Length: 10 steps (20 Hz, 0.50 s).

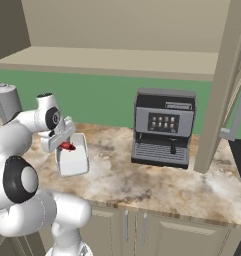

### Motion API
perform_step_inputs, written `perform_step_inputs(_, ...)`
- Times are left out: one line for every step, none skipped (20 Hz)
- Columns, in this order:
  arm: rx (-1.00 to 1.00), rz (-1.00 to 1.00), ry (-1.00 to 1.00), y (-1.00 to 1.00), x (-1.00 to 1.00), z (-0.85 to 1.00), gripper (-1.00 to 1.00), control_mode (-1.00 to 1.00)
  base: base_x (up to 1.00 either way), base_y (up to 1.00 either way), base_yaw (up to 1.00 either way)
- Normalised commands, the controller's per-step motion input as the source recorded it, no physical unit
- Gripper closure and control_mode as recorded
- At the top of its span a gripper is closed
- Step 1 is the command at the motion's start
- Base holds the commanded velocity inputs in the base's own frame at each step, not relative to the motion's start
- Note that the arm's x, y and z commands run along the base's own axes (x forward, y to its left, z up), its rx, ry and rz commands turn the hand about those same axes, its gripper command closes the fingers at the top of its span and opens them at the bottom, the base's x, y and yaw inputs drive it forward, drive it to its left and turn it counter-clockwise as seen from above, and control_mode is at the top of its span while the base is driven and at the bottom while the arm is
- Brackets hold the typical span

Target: Retrieve the tupperware from the cabinet, then place the raw meat into the tupperware to avoid contamination.

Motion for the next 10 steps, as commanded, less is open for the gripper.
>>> perform_step_inputs(0.02, -0.07, 0.00, -0.03, 0.00, -0.13, 1.00, -1.00, 0.00, 0.00, 0.00)
perform_step_inputs(0.03, -0.05, 0.00, -0.04, 0.00, -0.15, 1.00, -1.00, 0.00, 0.00, 0.00)
perform_step_inputs(0.03, -0.03, 0.00, -0.06, 0.03, -0.16, 1.00, -1.00, 0.00, 0.00, 0.00)
perform_step_inputs(0.04, -0.01, 0.00, -0.09, 0.11, -0.23, 1.00, -1.00, 0.00, 0.00, 0.00)
perform_step_inputs(0.05, 0.00, -0.02, -0.12, 0.09, -0.25, 1.00, -1.00, 0.00, 0.00, 0.00)
perform_step_inputs(0.02, 0.00, -0.03, -0.09, 0.09, -0.27, 1.00, -1.00, 0.00, 0.00, 0.00)
perform_step_inputs(0.01, 0.00, -0.02, -0.10, 0.08, -0.30, 1.00, -1.00, 0.00, 0.00, 0.00)
perform_step_inputs(0.00, -0.01, -0.03, -0.10, 0.02, -0.29, 1.00, -1.00, 0.00, 0.00, 0.00)
perform_step_inputs(0.01, -0.02, -0.01, -0.12, 0.01, -0.27, 1.00, -1.00, 0.00, 0.00, 0.00)
perform_step_inputs(0.00, -0.02, 0.00, -0.21, 0.05, -0.39, 1.00, -1.00, 0.00, 0.00, 0.00)
